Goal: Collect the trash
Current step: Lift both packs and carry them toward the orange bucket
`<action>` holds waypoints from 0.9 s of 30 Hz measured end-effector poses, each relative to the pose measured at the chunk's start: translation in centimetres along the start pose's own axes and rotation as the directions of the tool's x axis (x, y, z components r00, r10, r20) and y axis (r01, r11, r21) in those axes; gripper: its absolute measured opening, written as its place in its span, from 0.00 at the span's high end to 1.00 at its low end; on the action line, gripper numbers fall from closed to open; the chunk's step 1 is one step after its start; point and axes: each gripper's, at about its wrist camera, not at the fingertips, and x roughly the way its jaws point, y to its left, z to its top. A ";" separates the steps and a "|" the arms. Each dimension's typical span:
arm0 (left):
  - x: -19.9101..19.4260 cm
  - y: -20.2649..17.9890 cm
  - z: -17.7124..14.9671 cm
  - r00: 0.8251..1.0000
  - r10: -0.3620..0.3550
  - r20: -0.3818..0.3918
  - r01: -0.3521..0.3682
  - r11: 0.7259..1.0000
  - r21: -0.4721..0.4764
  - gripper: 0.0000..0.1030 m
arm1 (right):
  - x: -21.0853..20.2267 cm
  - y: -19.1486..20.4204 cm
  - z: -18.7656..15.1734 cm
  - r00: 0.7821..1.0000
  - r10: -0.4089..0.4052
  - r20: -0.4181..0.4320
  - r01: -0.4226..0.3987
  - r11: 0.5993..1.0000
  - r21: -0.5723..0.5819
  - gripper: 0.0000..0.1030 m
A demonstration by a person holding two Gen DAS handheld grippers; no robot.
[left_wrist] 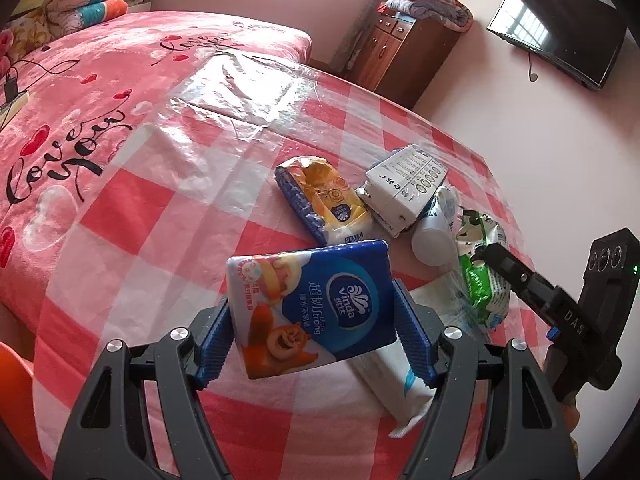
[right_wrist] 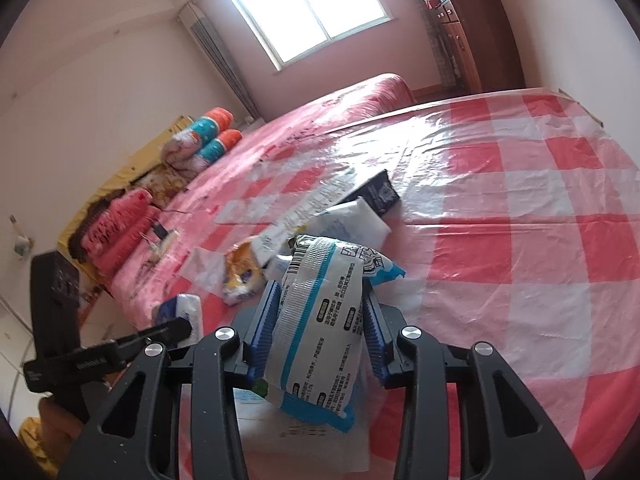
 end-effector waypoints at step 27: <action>-4.7 4.6 -4.0 1.000 0.016 0.011 -0.016 0.999 -0.038 0.29 | -0.4 7.1 -2.1 0.991 0.117 -0.066 -0.121 0.992 -0.046 0.60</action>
